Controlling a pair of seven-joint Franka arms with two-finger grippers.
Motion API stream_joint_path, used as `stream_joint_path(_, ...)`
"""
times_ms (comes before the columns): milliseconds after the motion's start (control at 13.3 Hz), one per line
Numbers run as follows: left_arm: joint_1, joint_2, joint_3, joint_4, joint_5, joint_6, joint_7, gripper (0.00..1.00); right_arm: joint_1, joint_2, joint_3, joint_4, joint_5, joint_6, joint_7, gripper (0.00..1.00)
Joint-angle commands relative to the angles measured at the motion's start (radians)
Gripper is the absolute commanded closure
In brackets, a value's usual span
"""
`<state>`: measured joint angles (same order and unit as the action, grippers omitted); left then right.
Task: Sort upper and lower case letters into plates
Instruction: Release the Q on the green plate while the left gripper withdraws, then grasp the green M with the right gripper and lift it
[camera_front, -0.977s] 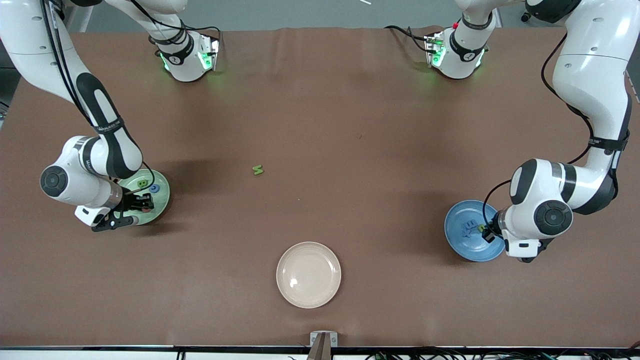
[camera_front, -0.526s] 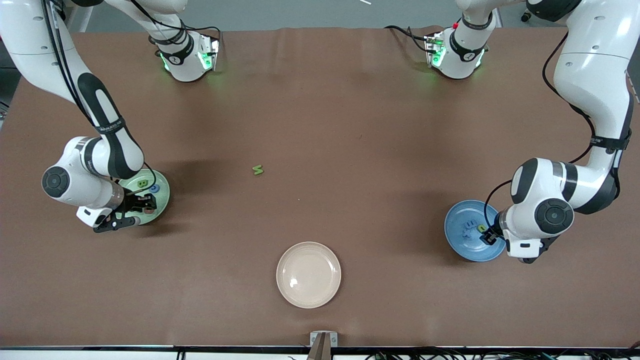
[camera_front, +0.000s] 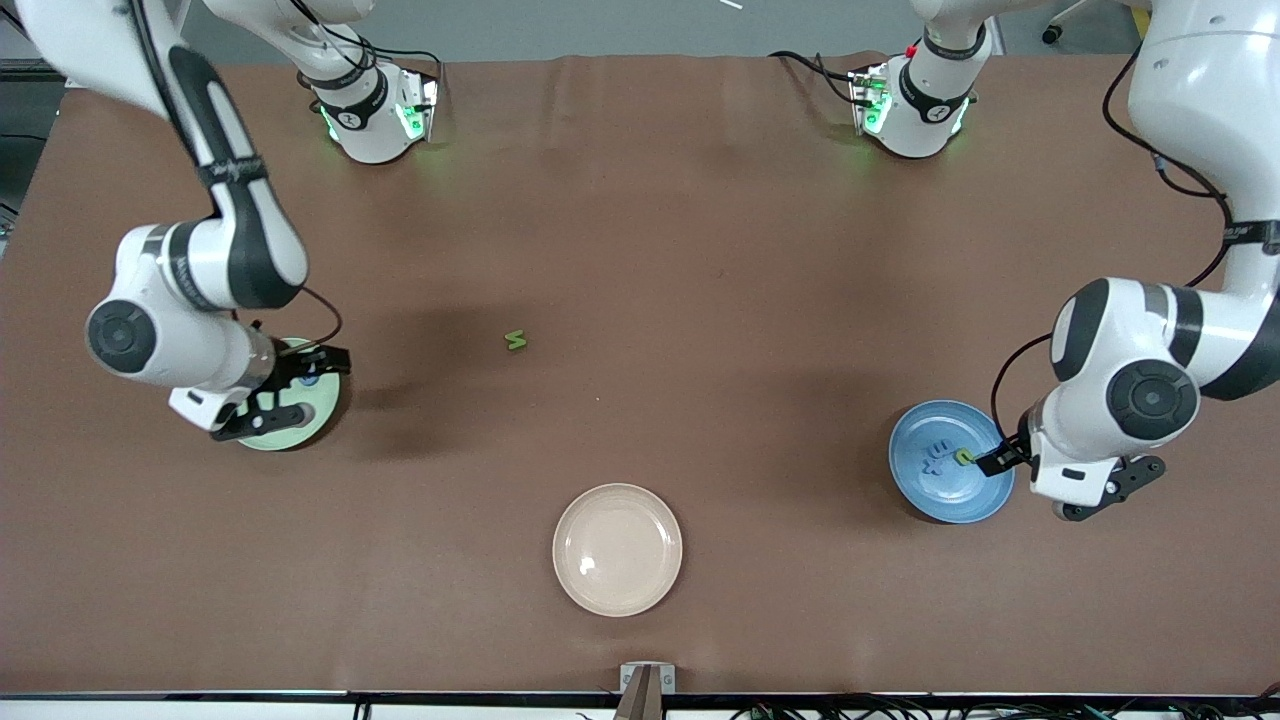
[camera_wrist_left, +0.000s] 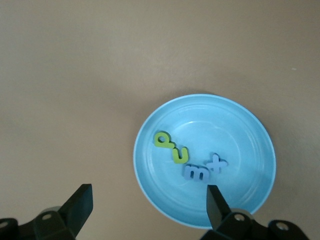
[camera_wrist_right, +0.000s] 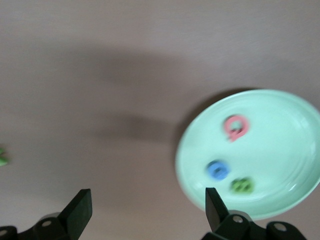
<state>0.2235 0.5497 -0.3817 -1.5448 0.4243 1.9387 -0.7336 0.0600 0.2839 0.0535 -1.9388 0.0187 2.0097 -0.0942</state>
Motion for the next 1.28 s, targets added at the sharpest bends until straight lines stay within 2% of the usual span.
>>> stream_joint_path(0,0.004,-0.085,-0.005,-0.011,0.002,-0.026,0.063,0.00,0.111,-0.051,-0.004,-0.055,0.000,-0.009,0.182,0.00)
stream_joint_path(301,0.005,-0.209,-0.006,0.006,0.001,-0.093,0.080,0.00,0.288,-0.039,-0.004,-0.100,0.006,0.081,0.419,0.00)
stream_joint_path(526,0.007,-0.255,-0.008,0.066,-0.036,-0.182,0.260,0.00,0.371,0.003,-0.004,-0.172,0.006,0.272,0.485,0.00)
stream_joint_path(677,0.019,-0.283,0.001,0.077,-0.114,-0.201,0.368,0.00,0.414,0.053,-0.004,-0.204,0.006,0.401,0.479,0.00)
stream_joint_path(902,0.043,-0.307,-0.005,0.078,-0.145,-0.213,0.483,0.00,0.454,0.141,-0.004,-0.200,-0.005,0.515,0.429,0.00)
stream_joint_path(1203,0.045,-0.330,-0.006,0.084,-0.171,-0.231,0.526,0.00,0.462,0.172,-0.006,-0.203,-0.006,0.547,0.294,0.00)
